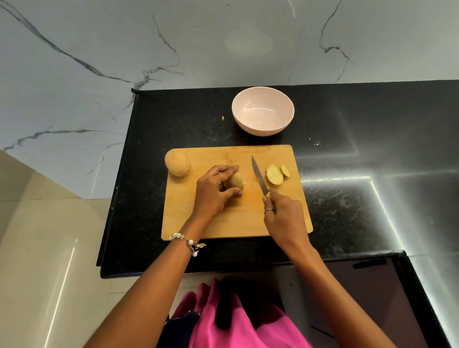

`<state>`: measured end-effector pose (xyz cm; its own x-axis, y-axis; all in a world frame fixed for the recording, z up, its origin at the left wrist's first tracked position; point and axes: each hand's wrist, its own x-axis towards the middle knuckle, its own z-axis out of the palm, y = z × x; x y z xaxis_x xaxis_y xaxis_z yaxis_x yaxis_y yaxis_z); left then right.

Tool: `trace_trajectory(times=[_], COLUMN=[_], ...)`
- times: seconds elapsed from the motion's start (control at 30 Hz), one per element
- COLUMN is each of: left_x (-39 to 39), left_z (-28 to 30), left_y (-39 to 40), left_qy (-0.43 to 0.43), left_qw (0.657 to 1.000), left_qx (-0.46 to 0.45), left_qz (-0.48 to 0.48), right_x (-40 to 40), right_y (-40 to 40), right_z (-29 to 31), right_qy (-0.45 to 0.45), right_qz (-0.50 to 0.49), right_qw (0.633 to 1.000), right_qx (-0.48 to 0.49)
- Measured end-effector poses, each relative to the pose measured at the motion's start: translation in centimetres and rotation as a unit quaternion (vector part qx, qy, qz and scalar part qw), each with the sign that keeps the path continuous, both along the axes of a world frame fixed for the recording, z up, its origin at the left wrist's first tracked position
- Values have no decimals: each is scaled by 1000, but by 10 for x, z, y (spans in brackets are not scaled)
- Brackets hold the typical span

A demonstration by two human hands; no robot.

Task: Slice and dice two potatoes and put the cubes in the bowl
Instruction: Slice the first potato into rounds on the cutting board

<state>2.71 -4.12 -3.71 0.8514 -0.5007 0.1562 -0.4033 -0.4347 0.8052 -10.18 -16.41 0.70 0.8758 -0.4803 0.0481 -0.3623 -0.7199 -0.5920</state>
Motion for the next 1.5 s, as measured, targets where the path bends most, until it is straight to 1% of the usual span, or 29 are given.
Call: trace_trajectory(times=[0.07, 0.13, 0.37, 0.57, 0.77, 0.93, 1.07, 1.17, 1.27, 1.43, 1.5], left_x=[0, 0, 1, 2, 3, 2, 1, 2, 2, 1, 1], left_z=[0, 0, -3, -4, -4, -4, -5, -4, -5, -6, -5], left_y=[0, 0, 0, 0, 0, 0, 1, 1, 1, 1, 1], left_qy=[-3, -4, -13, -24, -32, -42, -35, -28, -30, -7, -5], left_qw=[1000, 1000, 1000, 1000, 999, 999, 999, 999, 999, 999, 999], left_qx=[0, -1, -4, -1, -6, -15, -21, -24, -30, -42, -43], left_qz=[0, -1, -6, -5, -5, -7, 0, -1, -1, 5, 7], right_x=[1, 3, 5, 9, 23, 33, 21, 29, 36, 15, 22], right_y=[13, 21, 25, 29, 34, 36, 39, 41, 42, 48, 48], right_z=[6, 9, 13, 13, 17, 25, 33, 35, 29, 20, 18], right_qy=[0, 12, 55, 71, 98, 123, 125, 119, 108, 123, 124], right_qz=[33, 44, 55, 57, 67, 72, 88, 95, 97, 92, 94], right_qw=[999, 999, 997, 996, 991, 988, 986, 985, 986, 982, 981], right_qx=[10, 2, -19, -19, -57, -62, -72, -78, -81, -110, -119])
